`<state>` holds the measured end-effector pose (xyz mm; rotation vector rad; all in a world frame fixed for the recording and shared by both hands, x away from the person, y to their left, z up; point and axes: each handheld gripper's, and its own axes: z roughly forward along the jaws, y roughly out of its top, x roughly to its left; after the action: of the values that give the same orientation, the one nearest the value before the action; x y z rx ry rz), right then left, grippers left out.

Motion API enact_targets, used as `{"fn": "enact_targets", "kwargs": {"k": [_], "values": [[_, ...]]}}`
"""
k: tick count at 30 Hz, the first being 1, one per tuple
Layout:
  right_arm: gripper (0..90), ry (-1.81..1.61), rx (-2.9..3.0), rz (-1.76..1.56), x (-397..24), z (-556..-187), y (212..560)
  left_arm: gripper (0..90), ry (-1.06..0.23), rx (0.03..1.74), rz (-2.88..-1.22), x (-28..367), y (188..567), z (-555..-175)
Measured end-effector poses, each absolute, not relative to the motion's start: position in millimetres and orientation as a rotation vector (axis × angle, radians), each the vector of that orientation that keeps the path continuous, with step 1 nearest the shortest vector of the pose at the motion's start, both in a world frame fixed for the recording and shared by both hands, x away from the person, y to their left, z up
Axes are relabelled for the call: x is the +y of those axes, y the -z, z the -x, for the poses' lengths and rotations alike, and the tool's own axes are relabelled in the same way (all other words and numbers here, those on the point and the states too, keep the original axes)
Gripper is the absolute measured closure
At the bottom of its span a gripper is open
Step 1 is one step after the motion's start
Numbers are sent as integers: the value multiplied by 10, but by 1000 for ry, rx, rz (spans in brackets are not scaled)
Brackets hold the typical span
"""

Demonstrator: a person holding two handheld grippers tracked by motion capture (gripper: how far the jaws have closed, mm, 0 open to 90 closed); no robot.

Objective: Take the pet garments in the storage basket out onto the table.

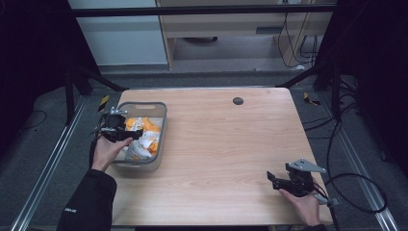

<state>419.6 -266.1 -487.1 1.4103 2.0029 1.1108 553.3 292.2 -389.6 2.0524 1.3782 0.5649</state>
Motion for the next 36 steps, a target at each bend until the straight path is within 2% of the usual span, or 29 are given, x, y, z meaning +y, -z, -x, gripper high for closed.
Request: {"fn": "enact_targets", "kwargs": {"k": [25,29,36], "values": [[183,-1101,2025,-1398,-2652,-4206,4887,269,-497,1462,-2117,2870,4108,-5660],[183,-1102,2029,-1405,-2646,-4205,4889,293,-485,1479,-2122,2862,4141,-5668],[182,-1103,2035,-1407,-2643,-4206,4891,388,-454,1503,-2140,2836,4175,-5675]]}}
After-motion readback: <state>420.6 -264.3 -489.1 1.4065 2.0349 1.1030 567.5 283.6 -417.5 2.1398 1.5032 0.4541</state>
